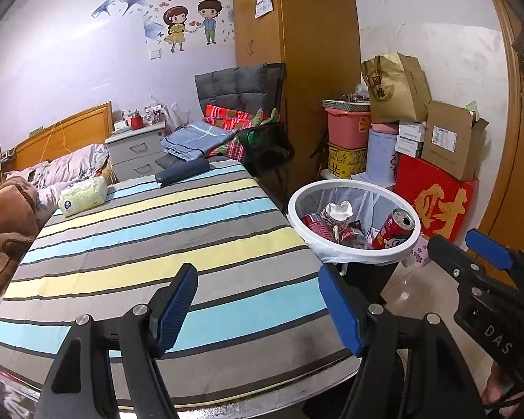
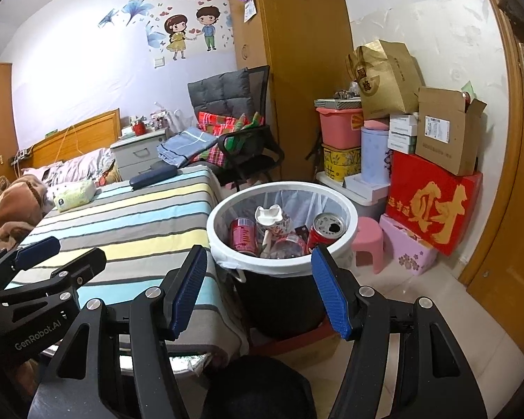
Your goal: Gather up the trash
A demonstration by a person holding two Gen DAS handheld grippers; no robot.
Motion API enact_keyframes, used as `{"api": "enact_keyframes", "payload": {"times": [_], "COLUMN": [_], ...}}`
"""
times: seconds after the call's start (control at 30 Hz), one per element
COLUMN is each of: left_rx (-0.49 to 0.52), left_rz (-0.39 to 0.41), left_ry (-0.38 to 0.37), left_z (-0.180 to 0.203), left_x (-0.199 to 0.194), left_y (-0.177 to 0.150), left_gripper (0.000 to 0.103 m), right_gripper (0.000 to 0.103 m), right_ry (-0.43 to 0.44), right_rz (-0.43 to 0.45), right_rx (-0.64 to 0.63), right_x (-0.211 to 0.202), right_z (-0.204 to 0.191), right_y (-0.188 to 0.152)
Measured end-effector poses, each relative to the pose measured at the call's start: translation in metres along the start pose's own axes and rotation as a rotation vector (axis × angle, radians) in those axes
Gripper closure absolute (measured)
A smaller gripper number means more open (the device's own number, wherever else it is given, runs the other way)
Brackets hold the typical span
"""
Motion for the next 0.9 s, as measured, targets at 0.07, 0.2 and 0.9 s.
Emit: {"api": "enact_keyframes", "payload": {"times": [0.07,0.2,0.9], "left_rx": [0.001,-0.004,-0.005], "left_rz": [0.001,-0.001,0.004], "left_ry": [0.004,0.011,0.012], "left_z": [-0.0008,-0.0023,0.0005], "left_x": [-0.001,-0.002,-0.0033], "left_y": [0.0003,-0.0001,0.0025], "left_gripper": [0.031,0.031,0.031], "right_gripper": [0.039,0.039,0.039], "right_ry": [-0.002,-0.007,-0.003], "right_rz": [0.003,-0.002,0.003], "right_rx": [0.001,-0.001,-0.001], "right_x": [-0.0006,-0.0006,-0.0026], "right_z": [-0.0006,-0.0009,-0.0043], "right_y": [-0.0001,-0.0007,0.0022]}}
Point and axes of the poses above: each gripper's, at about its wrist camera, not at the fingertips, and x roughly the way its jaws point, z to its right, y to its top, the point moved 2 cm from there along x, roughly the way its jaws point, and after that the axes turned 6 degrees about -x, right-handed, at the moved point
